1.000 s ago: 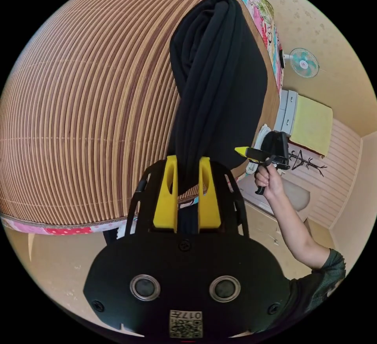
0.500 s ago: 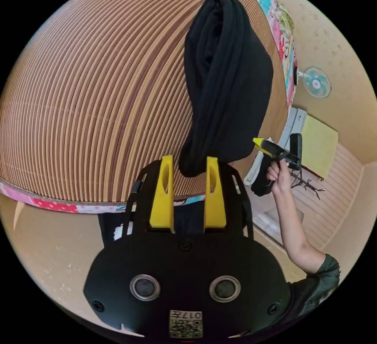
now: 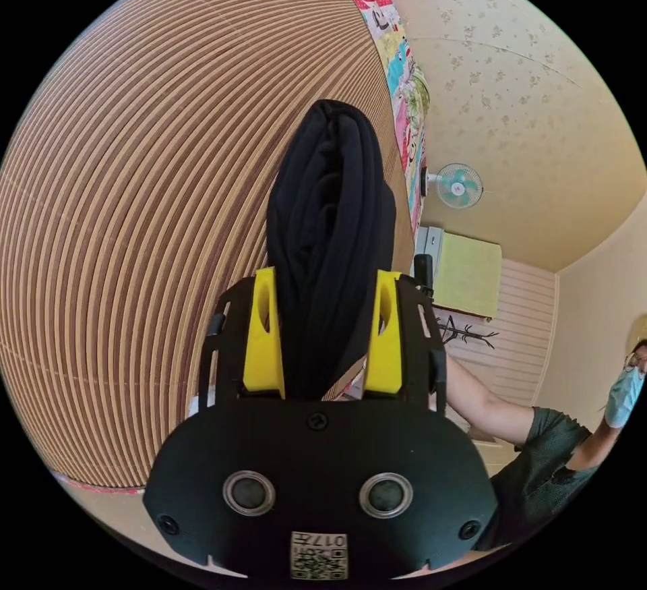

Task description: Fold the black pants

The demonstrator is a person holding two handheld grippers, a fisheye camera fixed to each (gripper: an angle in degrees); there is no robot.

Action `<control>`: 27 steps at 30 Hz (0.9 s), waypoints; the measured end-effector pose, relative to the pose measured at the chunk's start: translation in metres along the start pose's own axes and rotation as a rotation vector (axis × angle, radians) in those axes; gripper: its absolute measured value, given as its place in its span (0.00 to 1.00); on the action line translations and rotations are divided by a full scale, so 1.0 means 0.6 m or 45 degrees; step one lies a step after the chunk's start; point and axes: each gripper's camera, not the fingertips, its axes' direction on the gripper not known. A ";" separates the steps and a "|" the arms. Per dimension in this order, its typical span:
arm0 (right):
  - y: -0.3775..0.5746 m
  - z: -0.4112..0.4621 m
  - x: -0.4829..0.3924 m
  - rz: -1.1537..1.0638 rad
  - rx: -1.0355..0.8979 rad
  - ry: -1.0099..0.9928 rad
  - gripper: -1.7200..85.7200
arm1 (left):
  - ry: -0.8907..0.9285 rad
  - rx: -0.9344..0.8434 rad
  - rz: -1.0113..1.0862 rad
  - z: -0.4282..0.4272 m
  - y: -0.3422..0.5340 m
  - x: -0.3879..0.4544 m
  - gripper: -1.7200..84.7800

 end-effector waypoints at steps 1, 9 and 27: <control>0.006 0.006 0.009 -0.014 -0.014 -0.160 0.23 | -0.023 0.001 0.020 0.003 0.002 0.006 0.22; 0.083 0.069 0.001 0.111 0.158 -0.078 0.19 | -0.035 -0.051 0.113 0.034 0.056 0.050 0.17; 0.119 0.408 -0.412 -0.056 0.243 -0.727 0.15 | -0.234 0.006 0.198 -0.546 0.263 0.181 0.11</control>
